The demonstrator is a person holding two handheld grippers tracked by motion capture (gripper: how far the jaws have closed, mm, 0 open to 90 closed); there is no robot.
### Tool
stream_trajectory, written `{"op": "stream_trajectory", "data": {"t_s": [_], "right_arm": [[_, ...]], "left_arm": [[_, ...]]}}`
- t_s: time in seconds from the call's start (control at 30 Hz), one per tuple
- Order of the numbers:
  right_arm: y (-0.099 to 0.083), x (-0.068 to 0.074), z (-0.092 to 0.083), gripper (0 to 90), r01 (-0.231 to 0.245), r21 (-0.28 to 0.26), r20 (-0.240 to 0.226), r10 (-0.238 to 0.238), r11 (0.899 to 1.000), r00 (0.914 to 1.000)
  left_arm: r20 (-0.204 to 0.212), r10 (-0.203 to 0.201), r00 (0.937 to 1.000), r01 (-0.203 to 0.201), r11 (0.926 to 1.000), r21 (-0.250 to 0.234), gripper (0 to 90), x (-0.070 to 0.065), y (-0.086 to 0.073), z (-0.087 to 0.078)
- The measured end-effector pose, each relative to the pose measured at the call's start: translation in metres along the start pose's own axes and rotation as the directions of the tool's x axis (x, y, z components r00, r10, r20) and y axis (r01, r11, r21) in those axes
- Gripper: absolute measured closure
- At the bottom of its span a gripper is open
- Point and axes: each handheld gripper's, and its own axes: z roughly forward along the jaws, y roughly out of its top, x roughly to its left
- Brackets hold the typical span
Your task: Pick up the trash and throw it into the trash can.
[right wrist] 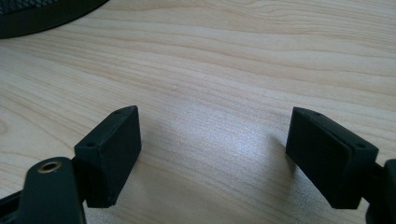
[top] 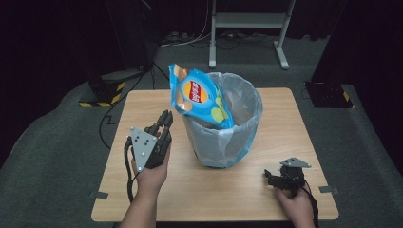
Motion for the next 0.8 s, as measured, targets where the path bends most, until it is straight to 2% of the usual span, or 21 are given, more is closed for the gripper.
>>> {"op": "stream_trajectory", "data": {"t_s": [0.23,0.53,0.63,0.8], "right_arm": [[0.000,0.000,0.000,17.8,0.002,0.000,0.000,-0.002,1.000,1.0000],[0.000,0.000,0.000,17.9,0.002,-0.001,0.000,-0.002,1.000,1.0000],[0.000,0.000,0.000,17.9,-0.001,0.000,0.001,0.001,1.000,1.0000],[0.000,0.000,0.000,17.9,0.001,-0.004,0.000,-0.001,1.000,1.0000]], "left_arm": [[0.011,0.005,0.9999,-0.005,0.9999,-0.016,87.5,-0.005,0.004,0.001],[0.014,0.000,0.9999,0.000,1.0000,-0.004,84.3,-0.003,0.002,0.001],[0.016,-0.008,0.9998,0.008,1.0000,0.002,80.3,0.000,0.000,0.002],[0.031,-0.028,0.9991,0.027,0.9989,0.038,67.5,0.005,-0.007,0.004]]}}
